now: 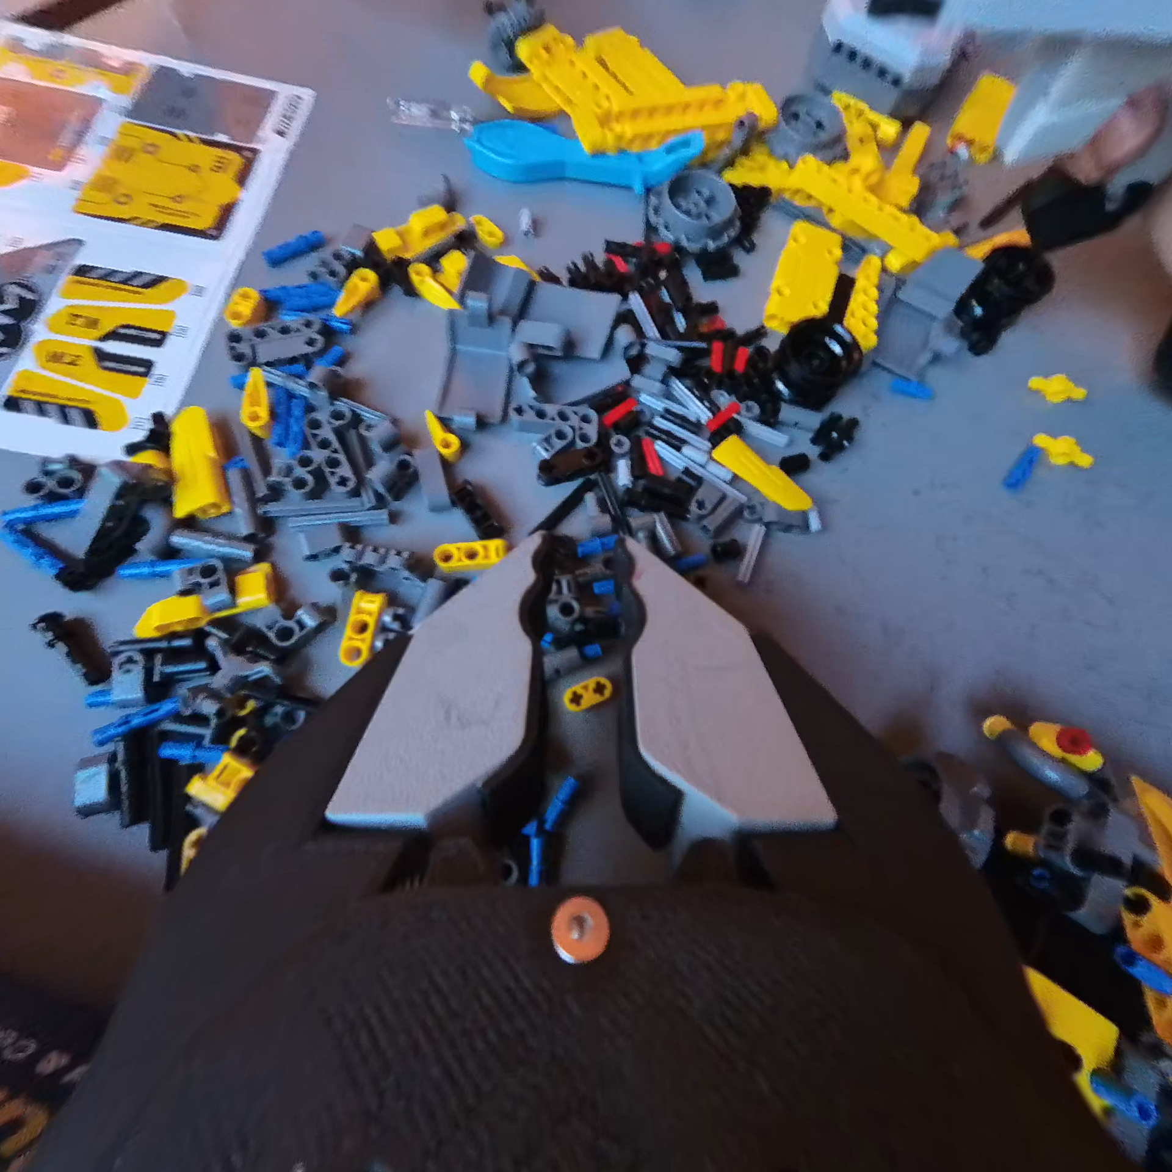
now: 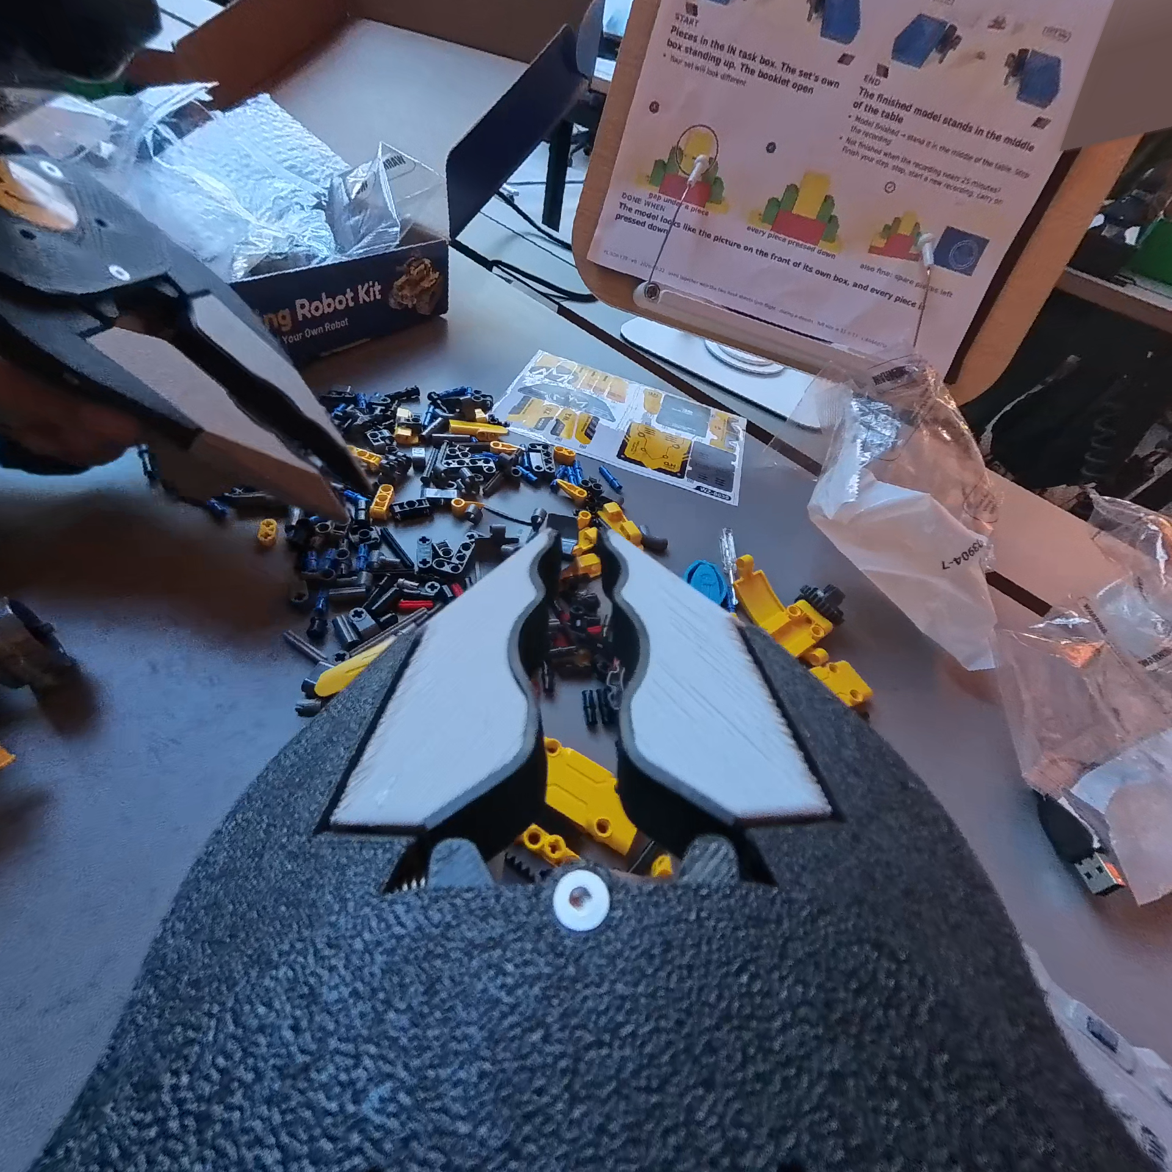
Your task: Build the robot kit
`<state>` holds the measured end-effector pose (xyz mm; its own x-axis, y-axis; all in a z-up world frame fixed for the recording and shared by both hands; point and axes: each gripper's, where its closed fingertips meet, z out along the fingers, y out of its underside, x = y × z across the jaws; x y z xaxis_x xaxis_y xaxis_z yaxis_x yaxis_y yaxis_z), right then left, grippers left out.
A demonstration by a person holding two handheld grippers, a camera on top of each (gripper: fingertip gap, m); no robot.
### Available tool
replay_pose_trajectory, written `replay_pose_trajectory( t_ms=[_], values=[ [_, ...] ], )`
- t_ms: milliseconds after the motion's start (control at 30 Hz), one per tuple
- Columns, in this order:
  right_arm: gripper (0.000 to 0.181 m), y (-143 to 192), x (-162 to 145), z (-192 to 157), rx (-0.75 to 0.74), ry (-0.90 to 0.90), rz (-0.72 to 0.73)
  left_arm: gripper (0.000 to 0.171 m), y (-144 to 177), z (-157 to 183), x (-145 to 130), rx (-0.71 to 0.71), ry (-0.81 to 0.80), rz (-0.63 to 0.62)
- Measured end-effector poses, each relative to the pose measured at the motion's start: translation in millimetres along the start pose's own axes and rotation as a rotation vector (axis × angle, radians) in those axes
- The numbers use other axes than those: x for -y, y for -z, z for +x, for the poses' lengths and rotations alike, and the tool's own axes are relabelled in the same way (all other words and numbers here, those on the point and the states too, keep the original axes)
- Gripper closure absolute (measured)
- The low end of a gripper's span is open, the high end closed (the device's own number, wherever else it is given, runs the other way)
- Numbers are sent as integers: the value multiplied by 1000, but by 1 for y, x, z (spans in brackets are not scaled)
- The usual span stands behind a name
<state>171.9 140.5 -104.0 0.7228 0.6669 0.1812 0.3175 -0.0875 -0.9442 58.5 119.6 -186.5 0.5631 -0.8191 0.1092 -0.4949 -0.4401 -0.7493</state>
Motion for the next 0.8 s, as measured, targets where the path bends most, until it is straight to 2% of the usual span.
replay_pose_trajectory(
  t_ms=[100,267,433,800],
  values=[
    [170,0,0,3,-18,0,3,160,-4,4,-11,-9,-45,-61],
    [170,-3,-6,7,-29,-13,-17,157,3,-5,-3,10,17,-17],
    [170,-4,-7,7,-37,-10,-21,165,5,-7,-1,-17,28,-3],
    [171,5,8,-7,0,34,26,160,-17,1,7,-66,-50,-69]
  ],
)
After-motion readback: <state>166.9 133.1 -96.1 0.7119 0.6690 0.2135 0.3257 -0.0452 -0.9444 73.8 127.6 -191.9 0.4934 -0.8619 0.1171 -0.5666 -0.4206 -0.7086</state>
